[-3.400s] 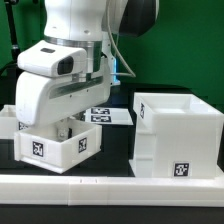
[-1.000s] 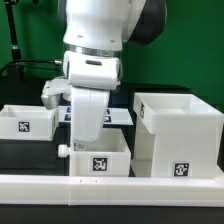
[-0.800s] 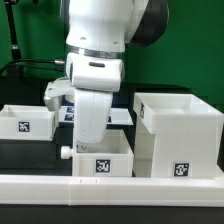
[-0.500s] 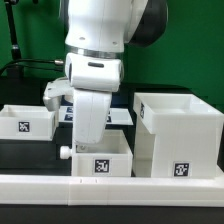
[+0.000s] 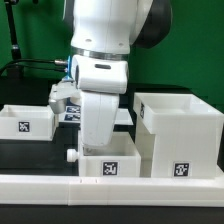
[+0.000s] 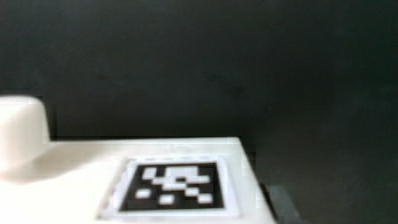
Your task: Assemble drawer
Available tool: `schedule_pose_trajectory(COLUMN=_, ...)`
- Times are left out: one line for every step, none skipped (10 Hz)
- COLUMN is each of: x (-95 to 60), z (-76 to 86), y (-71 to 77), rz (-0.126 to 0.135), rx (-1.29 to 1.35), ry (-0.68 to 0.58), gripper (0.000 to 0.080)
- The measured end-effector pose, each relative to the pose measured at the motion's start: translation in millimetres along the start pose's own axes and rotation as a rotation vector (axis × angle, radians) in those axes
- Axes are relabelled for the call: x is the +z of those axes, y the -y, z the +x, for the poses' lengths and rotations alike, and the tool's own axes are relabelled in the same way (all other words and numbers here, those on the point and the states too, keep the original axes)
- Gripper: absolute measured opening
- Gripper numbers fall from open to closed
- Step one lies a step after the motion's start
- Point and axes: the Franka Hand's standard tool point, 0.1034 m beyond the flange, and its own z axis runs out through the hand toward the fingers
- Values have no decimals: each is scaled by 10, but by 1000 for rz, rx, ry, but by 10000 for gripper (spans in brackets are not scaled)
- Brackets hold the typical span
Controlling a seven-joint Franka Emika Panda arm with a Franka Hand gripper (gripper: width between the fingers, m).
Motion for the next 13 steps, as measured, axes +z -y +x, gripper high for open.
schedule_pose_trajectory(x=10, z=37, y=-17, rz=1, rx=2, ry=-2, gripper=44)
schedule_pose_trajectory(x=34, z=74, y=-18, rz=12, rx=-4, ry=-4, gripper=44)
schedule_pose_trajectory(x=64, z=88, y=-20, rz=29, rx=-7, ry=-4, gripper=44)
schedule_pose_trajectory(x=71, z=81, y=-17, rz=34, rx=-7, ry=-3, gripper=44)
schedule_pose_trajectory(x=72, z=77, y=-16, rz=34, rx=-5, ry=-3, gripper=44)
schedule_pose_trajectory(x=72, z=75, y=-16, rz=34, rx=-5, ry=-3, gripper=44)
schedule_pose_trajectory(x=73, z=72, y=-15, rz=34, rx=-4, ry=-3, gripper=44)
schedule_pose_trajectory(x=72, z=79, y=-16, rz=34, rx=-3, ry=-3, gripper=44)
schedule_pose_trajectory(x=70, z=100, y=-18, rz=34, rx=-3, ry=-5, gripper=44)
schedule_pose_trajectory(x=69, z=111, y=-19, rz=34, rx=-1, ry=-5, gripper=44)
schedule_pose_trajectory(x=68, z=129, y=-20, rz=34, rx=3, ry=-6, gripper=44)
schedule_pose_trajectory(x=66, z=149, y=-21, rz=34, rx=5, ry=-6, gripper=44)
schedule_pose_trajectory(x=67, z=164, y=-21, rz=34, rx=8, ry=-6, gripper=44)
